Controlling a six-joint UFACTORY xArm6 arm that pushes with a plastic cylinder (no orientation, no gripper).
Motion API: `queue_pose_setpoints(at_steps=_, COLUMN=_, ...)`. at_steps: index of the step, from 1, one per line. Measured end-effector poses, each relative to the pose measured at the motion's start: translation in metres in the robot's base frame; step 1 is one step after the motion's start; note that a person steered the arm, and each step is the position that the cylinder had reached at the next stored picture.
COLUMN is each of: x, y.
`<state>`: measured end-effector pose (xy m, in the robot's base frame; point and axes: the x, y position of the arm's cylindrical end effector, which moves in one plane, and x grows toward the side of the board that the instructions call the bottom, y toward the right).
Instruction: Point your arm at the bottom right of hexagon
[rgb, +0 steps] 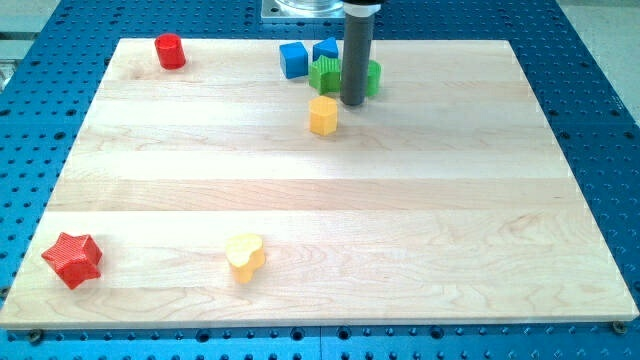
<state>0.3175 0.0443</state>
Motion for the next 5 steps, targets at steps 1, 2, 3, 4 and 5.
queue_pose_setpoints(at_steps=1, x=0.002, y=0.08)
queue_pose_setpoints(at_steps=2, x=-0.02, y=0.09)
queue_pose_setpoints(at_steps=3, x=-0.028, y=0.039)
queue_pose_setpoints(at_steps=4, x=-0.026, y=0.012)
queue_pose_setpoints(at_steps=5, x=-0.005, y=0.032)
